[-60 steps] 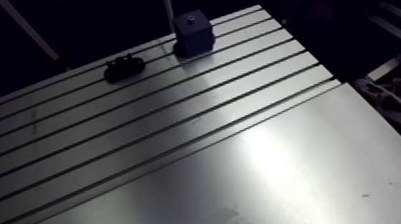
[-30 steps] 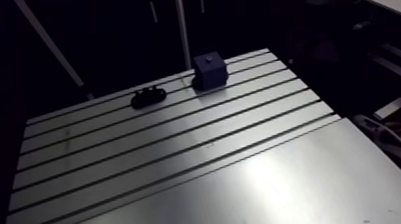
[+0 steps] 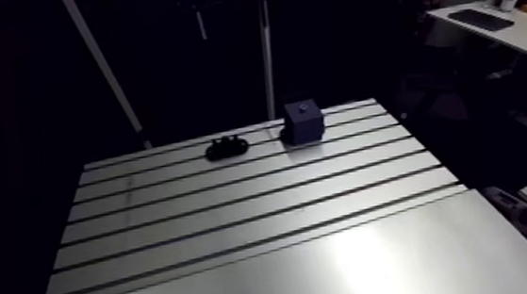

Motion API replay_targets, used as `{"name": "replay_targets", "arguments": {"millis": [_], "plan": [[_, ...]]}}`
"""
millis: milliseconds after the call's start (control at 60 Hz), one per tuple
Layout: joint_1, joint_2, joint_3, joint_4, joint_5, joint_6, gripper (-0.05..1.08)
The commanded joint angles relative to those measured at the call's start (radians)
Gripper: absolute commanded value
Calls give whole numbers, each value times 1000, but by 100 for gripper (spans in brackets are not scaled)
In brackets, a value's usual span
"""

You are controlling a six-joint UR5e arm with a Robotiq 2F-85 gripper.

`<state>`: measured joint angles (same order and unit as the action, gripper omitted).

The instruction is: Pick up the M10 bolt and insert it into the hole until fully seated.

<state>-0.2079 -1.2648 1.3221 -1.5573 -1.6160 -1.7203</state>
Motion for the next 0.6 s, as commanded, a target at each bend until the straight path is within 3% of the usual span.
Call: {"name": "replay_targets", "arguments": {"millis": [17,317,600], "plan": [[143,-159,-33,95,40,51,0],[143,-208,12,148,41,38,1],[147,-210,55,154,31,17,1]]}}
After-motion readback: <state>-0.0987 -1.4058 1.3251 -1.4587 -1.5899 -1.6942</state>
